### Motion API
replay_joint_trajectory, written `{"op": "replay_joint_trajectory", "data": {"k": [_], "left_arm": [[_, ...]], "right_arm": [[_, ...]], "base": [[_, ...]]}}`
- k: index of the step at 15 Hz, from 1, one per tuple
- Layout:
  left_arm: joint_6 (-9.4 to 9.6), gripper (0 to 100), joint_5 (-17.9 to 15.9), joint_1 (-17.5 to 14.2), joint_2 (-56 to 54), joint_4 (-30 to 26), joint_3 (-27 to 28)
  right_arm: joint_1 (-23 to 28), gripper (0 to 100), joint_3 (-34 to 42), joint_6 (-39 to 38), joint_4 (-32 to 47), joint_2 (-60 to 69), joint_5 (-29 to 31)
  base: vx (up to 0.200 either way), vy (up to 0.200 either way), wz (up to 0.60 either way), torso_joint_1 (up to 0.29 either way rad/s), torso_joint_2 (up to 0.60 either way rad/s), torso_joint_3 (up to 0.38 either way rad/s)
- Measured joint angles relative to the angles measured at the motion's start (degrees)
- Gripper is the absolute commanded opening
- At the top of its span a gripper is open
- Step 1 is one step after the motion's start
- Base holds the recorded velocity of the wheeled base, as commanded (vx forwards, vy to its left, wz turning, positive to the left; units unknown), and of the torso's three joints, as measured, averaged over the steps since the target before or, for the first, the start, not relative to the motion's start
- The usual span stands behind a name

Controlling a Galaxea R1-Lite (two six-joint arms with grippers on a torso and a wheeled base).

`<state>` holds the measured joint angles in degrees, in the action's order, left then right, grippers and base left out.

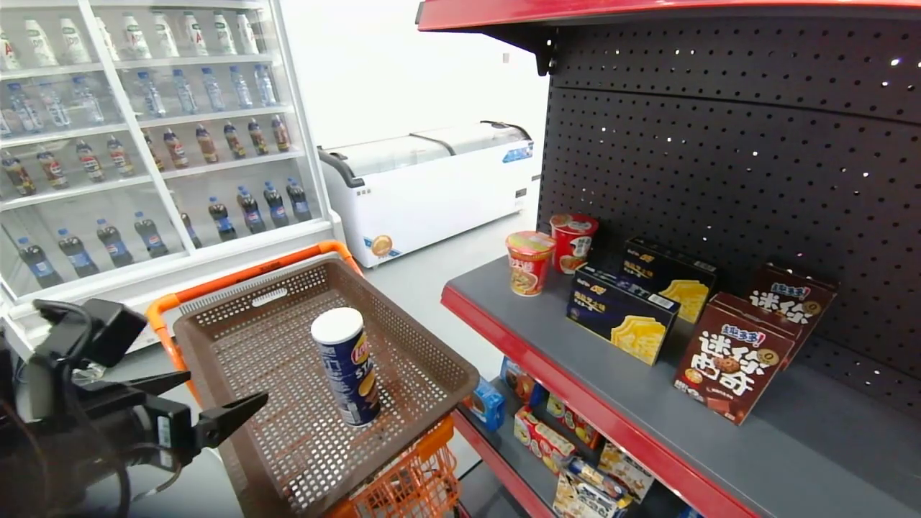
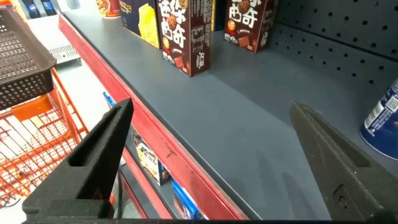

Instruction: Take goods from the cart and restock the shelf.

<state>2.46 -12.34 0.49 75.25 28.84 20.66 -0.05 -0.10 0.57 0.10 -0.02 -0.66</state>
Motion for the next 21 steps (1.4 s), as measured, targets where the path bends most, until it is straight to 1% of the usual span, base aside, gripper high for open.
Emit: {"op": "replay_joint_trajectory", "data": {"k": [2,4,7,12,13,14,15,17,18,19,21], "left_arm": [[0.1,100,-0.17,1.02,9.17,7.36,0.2],[0.16,100,-0.35,2.29,17.36,12.64,1.33],[0.18,100,-1.83,3.64,26.21,16.66,4.67],[0.35,100,-2.49,5.02,37.12,20.69,11.12],[1.3,100,-2.38,5.68,39.08,22.26,11.91],[2.89,100,-2.08,6.18,41.17,25.1,12.21],[3.85,100,-1.43,6.67,43.0,27.26,12.35],[4.45,100,0.79,7.67,46.43,30.66,13.13],[4.51,100,1.28,7.95,47.98,32.68,13.37],[4.51,100,1.45,8.16,49.51,34.35,13.51],[4.64,100,1.45,8.24,51.76,35.74,13.92]], "right_arm": [[0.0,100,0.0,0.0,0.0,0.0,-0.02],[-0.02,100,0.0,0.02,0.0,0.0,-0.02],[0.0,100,0.0,0.02,0.0,0.0,0.0],[-0.05,100,0.0,0.02,0.0,0.0,-0.02],[-0.05,100,0.0,0.02,0.0,0.0,-0.02],[0.0,100,0.0,0.0,0.0,0.0,-0.02],[0.0,100,0.0,0.02,0.0,0.0,-0.02],[0.0,100,0.0,0.02,0.0,0.0,-0.02],[0.0,100,0.0,0.02,0.0,0.0,-0.02],[0.0,100,0.0,0.02,0.0,0.0,-0.02],[0.0,100,0.0,0.0,0.0,0.0,0.0]], "base": [[0.0,0.0,0.0,0.0,0.0,0.0],[0.0,0.0,0.0,0.0,0.0,0.0],[0.0,0.0,0.0,0.0,0.0,0.0],[0.0,0.0,0.0,0.0,0.0,0.0],[0.0,0.0,0.0,0.0,0.0,0.0],[0.0,0.0,0.0,0.0,0.0,0.0],[0.0,0.0,0.0,0.0,0.0,0.0],[0.0,0.0,0.0,0.0,0.0,0.0],[0.0,0.0,0.0,0.0,0.0,0.0],[0.0,0.0,0.0,0.0,0.0,0.0],[0.0,0.0,0.0,0.0,0.0,0.0]]}}
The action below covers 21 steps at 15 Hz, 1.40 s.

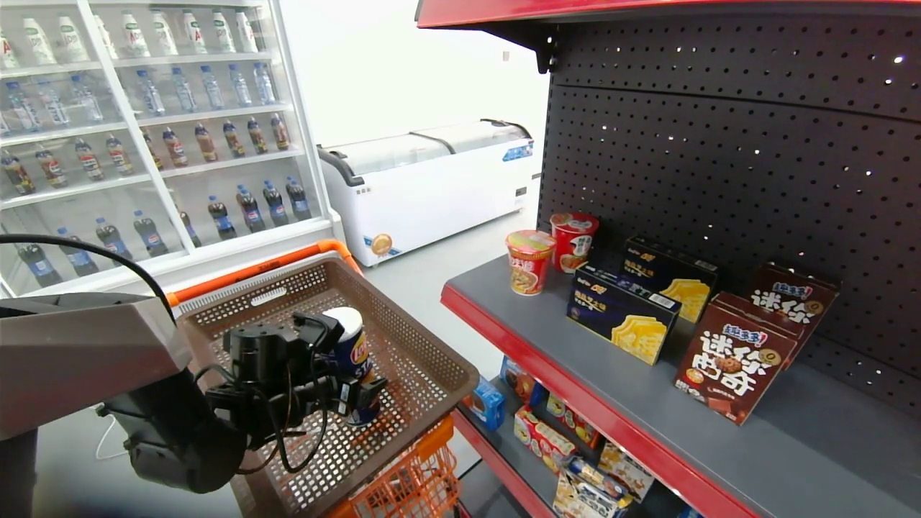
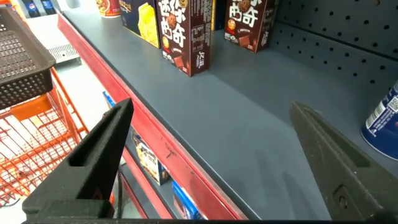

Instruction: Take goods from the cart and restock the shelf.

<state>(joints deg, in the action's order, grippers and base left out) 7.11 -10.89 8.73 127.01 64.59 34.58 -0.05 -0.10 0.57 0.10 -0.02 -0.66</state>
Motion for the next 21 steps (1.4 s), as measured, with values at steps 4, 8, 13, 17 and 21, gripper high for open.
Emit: {"op": "replay_joint_trajectory", "data": {"k": [4,8,13,17,21], "left_arm": [[0.04,0,-0.02,0.04,3.28,0.94,2.51],[-0.13,0,0.68,0.37,4.22,0.78,3.04],[-1.3,0,3.3,0.72,-4.47,-6.18,1.16],[-2.97,0,3.21,0.56,-20.15,-26.55,2.6],[-4.75,0,2.99,0.33,-40.68,-44.17,3.72]], "right_arm": [[0.0,100,0.0,0.0,0.0,0.0,-0.02],[0.0,100,0.0,0.02,0.0,0.0,-0.02],[0.0,100,0.0,0.02,0.0,0.0,0.0],[0.0,100,0.0,0.0,0.0,0.0,0.0],[0.0,100,0.0,0.0,0.0,0.0,-0.02]], "base": [[0.0,0.0,0.0,0.0,0.0,0.0],[0.0,0.0,0.0,0.0,0.0,0.0],[0.0,0.0,0.0,0.0,0.0,0.0],[0.0,0.0,0.0,0.0,0.0,0.0],[0.0,0.0,0.0,0.0,0.0,0.0]]}}
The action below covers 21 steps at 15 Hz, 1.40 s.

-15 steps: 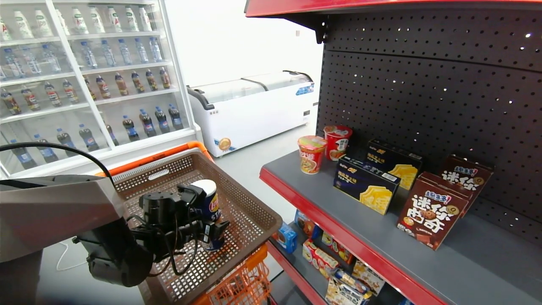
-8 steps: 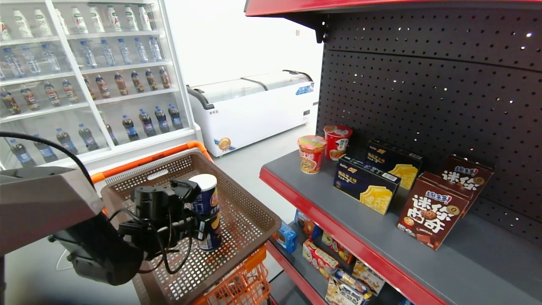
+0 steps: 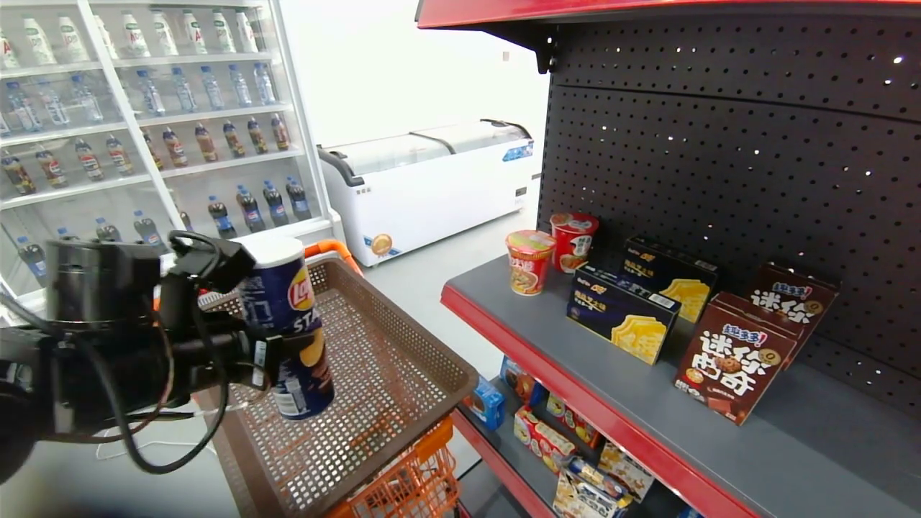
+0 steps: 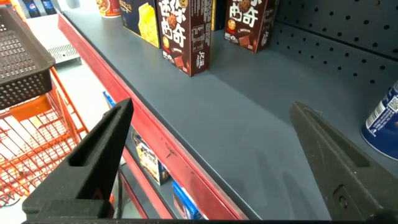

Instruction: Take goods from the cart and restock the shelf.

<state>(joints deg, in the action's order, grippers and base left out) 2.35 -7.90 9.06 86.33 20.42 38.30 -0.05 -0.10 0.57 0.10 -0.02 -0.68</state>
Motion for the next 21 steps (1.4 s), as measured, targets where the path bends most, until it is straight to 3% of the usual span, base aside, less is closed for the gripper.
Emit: {"op": "replay_joint_trajectory", "data": {"k": [3,6,9,13,21], "left_arm": [[-0.48,0,-0.35,-0.52,-16.36,-13.17,-2.78],[-1.73,0,-0.48,-0.79,-31.77,-19.58,-8.81],[-2.35,0,-0.22,-0.85,-43.07,-21.32,-13.53],[-2.35,0,4.02,-0.85,-54.92,-22.77,-17.44],[-2.46,0,6.38,-0.82,-64.15,-23.1,-23.06]], "right_arm": [[0.0,100,0.0,0.02,0.0,0.0,0.0],[0.0,100,0.0,0.0,0.0,0.0,0.0],[-0.05,100,0.0,0.02,-0.02,0.0,0.0],[0.0,100,0.0,0.02,0.0,0.0,-0.07],[-0.05,100,0.0,0.0,-0.05,0.0,-0.07]], "base": [[0.0,0.0,0.0,0.0,0.0,0.0],[0.0,0.0,0.0,0.0,0.0,0.0],[0.0,0.0,0.0,0.0,0.0,0.0],[0.0,0.0,0.0,0.0,0.0,0.0],[0.0,0.0,-0.6,0.001,0.0,0.006]]}}
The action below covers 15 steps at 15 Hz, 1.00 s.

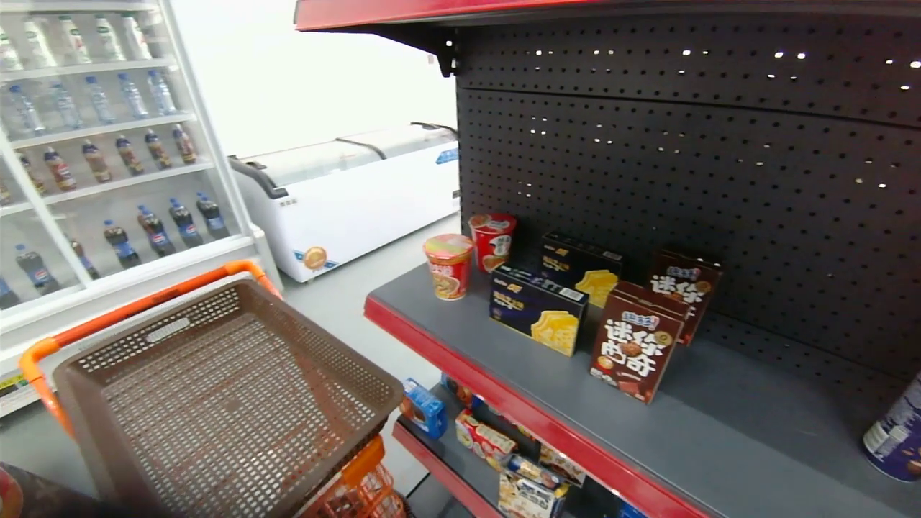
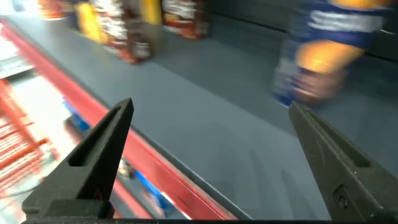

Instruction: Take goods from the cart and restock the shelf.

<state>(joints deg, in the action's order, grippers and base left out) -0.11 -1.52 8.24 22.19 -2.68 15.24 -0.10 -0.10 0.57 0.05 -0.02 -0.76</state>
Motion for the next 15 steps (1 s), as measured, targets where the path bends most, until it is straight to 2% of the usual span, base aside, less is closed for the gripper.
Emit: {"op": "replay_joint_trajectory", "data": {"k": [14,15], "left_arm": [[0.0,0,0.02,0.02,-0.55,-0.05,-1.96],[0.0,0,0.05,0.02,-0.55,-0.02,-1.96]], "right_arm": [[0.05,100,0.0,0.0,0.02,0.0,0.0],[0.05,100,0.0,-0.04,0.0,0.0,0.0]], "base": [[0.0,0.0,-0.6,0.002,0.0,0.002],[0.0,0.0,0.0,0.0,0.0,0.0]]}}
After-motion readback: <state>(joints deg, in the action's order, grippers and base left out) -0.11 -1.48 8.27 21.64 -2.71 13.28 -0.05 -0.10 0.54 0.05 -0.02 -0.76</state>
